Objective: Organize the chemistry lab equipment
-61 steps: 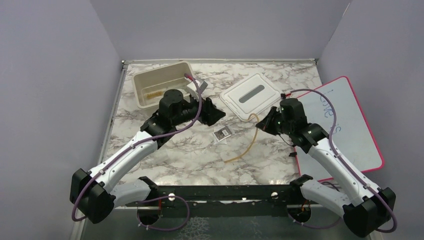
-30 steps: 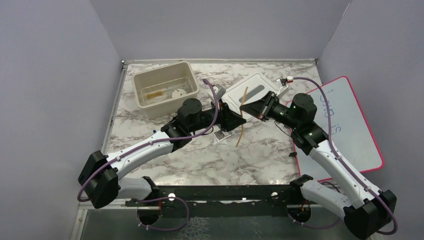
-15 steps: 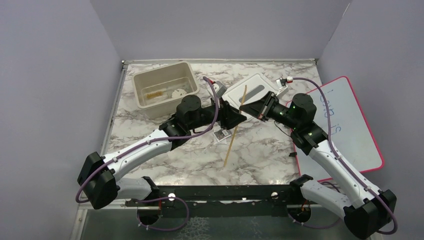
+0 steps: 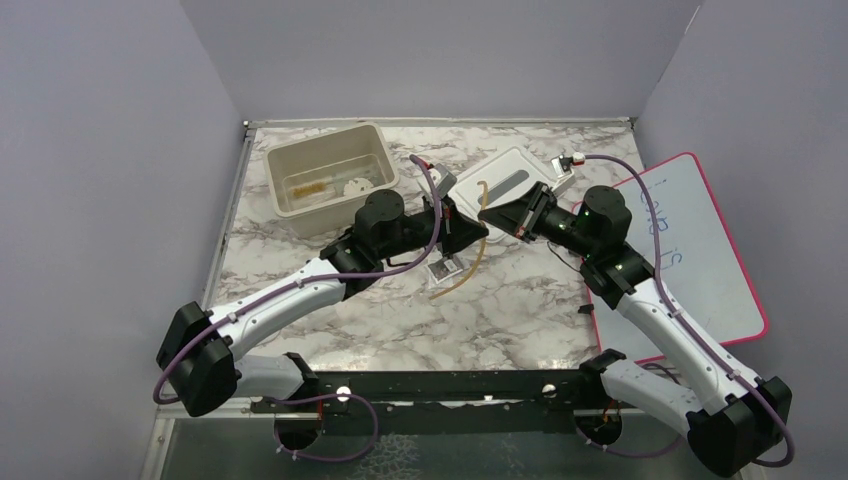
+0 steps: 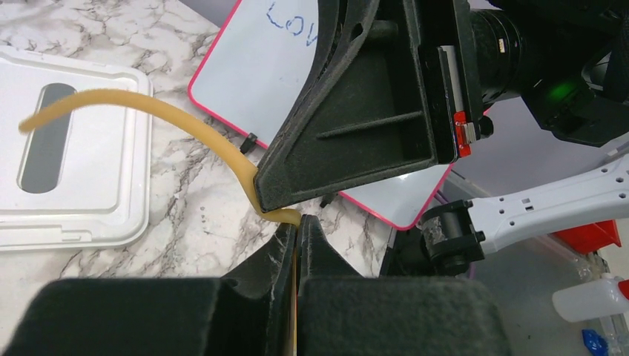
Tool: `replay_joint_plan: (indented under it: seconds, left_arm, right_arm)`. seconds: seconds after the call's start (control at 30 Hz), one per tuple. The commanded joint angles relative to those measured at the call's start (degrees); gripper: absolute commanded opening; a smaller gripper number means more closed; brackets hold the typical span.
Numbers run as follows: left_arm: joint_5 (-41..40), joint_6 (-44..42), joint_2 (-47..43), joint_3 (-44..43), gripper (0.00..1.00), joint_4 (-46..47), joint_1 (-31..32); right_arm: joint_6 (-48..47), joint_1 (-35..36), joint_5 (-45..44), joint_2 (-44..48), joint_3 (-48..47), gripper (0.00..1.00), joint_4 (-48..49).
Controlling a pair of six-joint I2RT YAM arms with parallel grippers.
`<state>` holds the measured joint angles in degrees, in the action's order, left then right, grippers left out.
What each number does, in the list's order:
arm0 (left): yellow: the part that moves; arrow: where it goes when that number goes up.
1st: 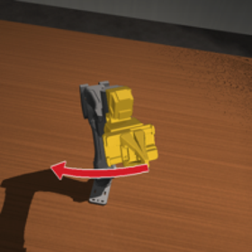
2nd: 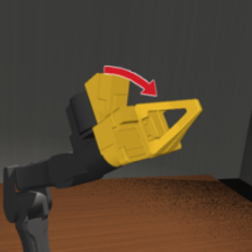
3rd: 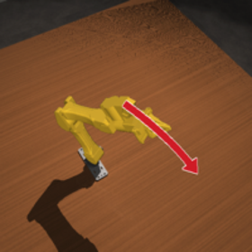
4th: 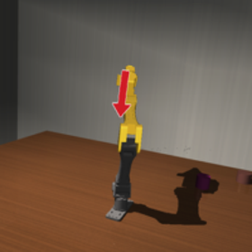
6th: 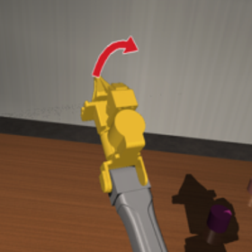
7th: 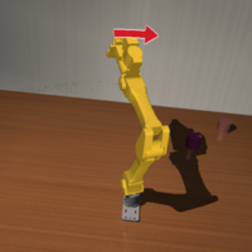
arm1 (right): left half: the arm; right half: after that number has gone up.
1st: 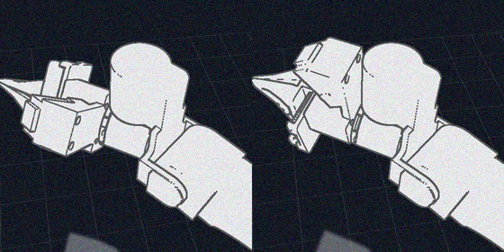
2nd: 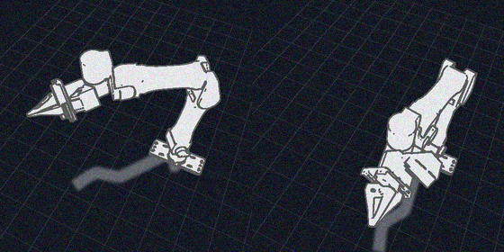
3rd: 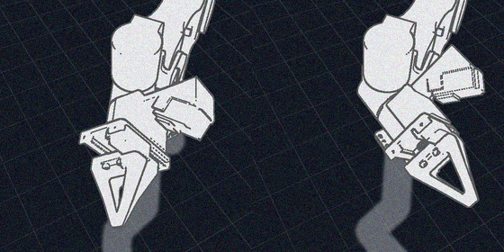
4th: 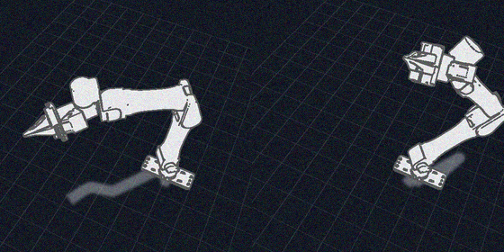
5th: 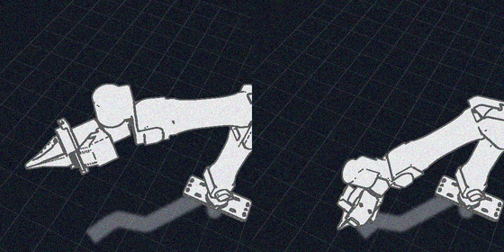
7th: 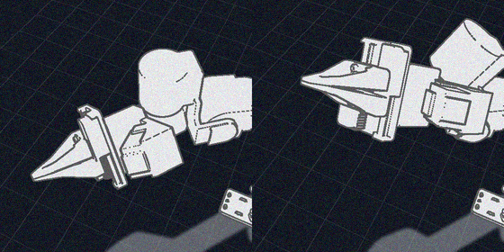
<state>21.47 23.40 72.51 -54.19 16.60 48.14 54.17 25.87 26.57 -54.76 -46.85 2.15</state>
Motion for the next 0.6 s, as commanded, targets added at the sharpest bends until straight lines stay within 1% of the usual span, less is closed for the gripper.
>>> replay_joint_plan:
  seconds: [0.0,0.03,0.07,0.1,0.2,0.23,0.33,0.43,0.57]
  left_arm:
    - [-2.35,-1.26,-2.52,0.17,0.00,2.65,0.41]
    - [-2.52,-1.47,-2.72,0.22,0.00,2.67,0.41]
    - [-2.94,-1.84,-2.96,0.29,0.00,2.52,0.44]
    - [-3.61,-2.06,-3.23,0.36,0.00,2.24,0.41]
    - [-5.40,-2.87,-4.03,0.22,0.00,0.73,0.46]
    - [-6.18,-3.36,-4.12,-0.22,0.00,-0.38,0.43]
    - [-9.61,-5.50,-4.41,-2.28,0.00,-6.13,0.36]
    - [-14.46,-8.47,-3.64,-5.70,0.00,-13.37,-0.59]
    - [-17.53,-8.96,-1.76,-10.61,0.00,-20.02,-5.54]
  right_arm:
    - [-0.71,-0.11,1.33,-0.35,0.10,0.01,1.98]
    - [-0.84,-0.12,1.30,-0.34,0.09,0.01,1.98]
    - [-0.90,-0.12,1.18,-0.39,0.03,0.06,1.80]
    - [-0.98,-0.07,0.78,-0.32,-0.18,0.15,1.29]
    - [-1.64,-0.12,0.07,-0.18,-0.77,0.27,0.41]
    - [-1.81,-0.09,-0.07,-0.08,-1.04,0.33,0.17]
    - [-2.49,-0.12,-2.40,0.89,-1.84,0.46,-1.81]
    - [-3.52,-0.11,-6.80,2.67,-2.02,0.52,-4.84]
    - [-4.91,-0.12,-10.78,5.17,-1.40,0.53,-6.35]
